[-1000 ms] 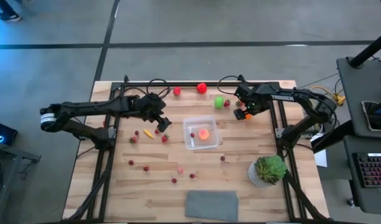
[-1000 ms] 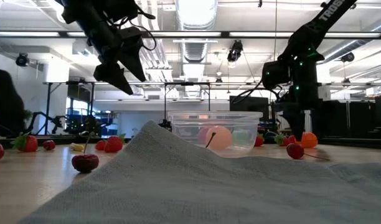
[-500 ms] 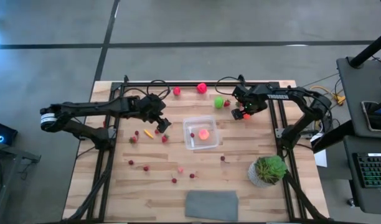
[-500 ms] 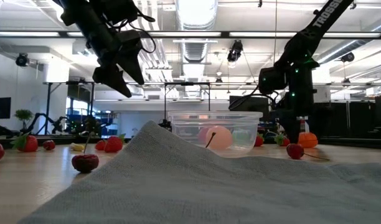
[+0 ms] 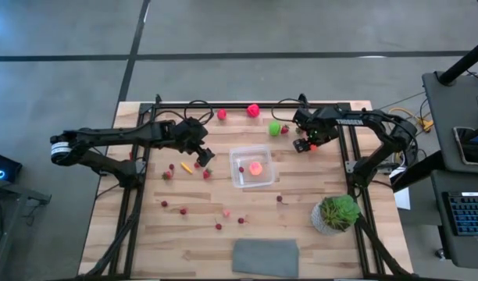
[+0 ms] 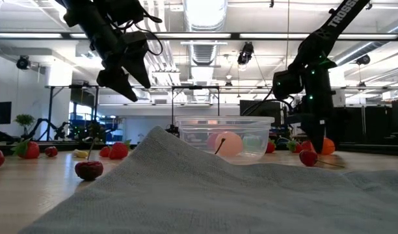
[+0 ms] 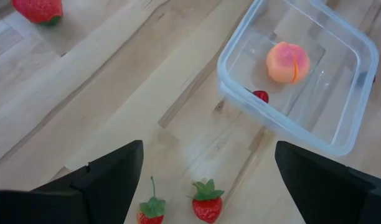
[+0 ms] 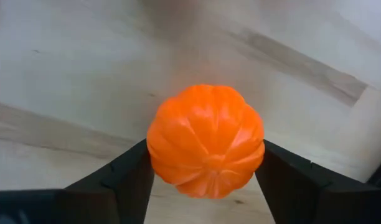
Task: Pick and placing Produce into tupperware
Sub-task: Put the orange pumpkin into the transparent container
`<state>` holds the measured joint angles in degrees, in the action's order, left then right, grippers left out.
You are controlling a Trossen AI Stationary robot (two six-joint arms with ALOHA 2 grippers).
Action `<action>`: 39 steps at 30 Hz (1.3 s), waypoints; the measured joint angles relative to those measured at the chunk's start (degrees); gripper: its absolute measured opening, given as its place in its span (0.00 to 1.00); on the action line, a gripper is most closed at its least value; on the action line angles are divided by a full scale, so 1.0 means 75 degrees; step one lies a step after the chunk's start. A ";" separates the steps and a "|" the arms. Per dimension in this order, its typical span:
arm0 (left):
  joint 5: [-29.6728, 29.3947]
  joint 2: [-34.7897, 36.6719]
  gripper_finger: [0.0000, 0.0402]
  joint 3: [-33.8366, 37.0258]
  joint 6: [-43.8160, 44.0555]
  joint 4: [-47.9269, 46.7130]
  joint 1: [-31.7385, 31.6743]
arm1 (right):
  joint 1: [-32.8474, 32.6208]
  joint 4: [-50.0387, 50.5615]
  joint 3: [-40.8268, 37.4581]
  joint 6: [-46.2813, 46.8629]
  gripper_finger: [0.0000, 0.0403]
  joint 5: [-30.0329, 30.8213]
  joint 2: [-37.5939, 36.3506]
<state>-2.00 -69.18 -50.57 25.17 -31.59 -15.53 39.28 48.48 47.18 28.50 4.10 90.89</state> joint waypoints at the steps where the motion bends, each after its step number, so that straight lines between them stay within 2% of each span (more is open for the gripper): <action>1: 0.0000 0.0001 0.87 -0.0003 0.0000 0.0016 0.0000 | -0.0017 -0.0007 0.0000 -0.0001 0.60 -0.0001 0.0000; 8: 0.0006 0.0001 0.87 -0.0007 0.0020 0.0026 0.0015 | -0.0286 -0.0025 0.0053 -0.0180 0.61 -0.0001 -0.0036; 14: 0.0009 0.0001 0.87 0.0009 0.0201 0.0033 0.0012 | -0.1000 -0.0075 0.0275 -0.0295 0.60 -0.0072 -0.0423; 20: 0.0006 0.0001 0.87 0.0020 0.0201 0.0042 0.0012 | -0.2084 -0.0254 0.0752 -0.0773 0.60 -0.1612 -0.1041; 25: 0.0003 0.0001 0.87 0.0034 0.0201 0.0198 0.0012 | -0.3208 -0.0725 0.1414 -0.1136 0.62 -0.2011 -0.1156; 30: 0.0000 0.0001 0.87 0.0041 0.0201 0.0290 0.0012 | -0.3836 -0.1411 0.2185 -0.1211 0.63 -0.1994 -0.0628; 33: 0.0000 0.0001 0.87 0.0041 0.0200 0.0322 0.0012 | -0.3837 -0.1381 0.2707 -0.1216 0.63 -0.1839 -0.0053; 36: 0.0000 0.0001 0.87 0.0044 0.0201 0.0329 0.0012 | -0.3828 -0.1286 0.3187 -0.1273 0.64 -0.1286 0.0539; 39: 0.0000 0.0001 0.87 0.0047 0.0204 0.0326 0.0012 | -0.3834 -0.1262 0.3663 -0.1491 0.68 -0.1254 0.1009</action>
<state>-2.00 -69.17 -50.22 26.70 -29.15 -15.44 10.52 39.02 74.65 17.32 -5.30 98.46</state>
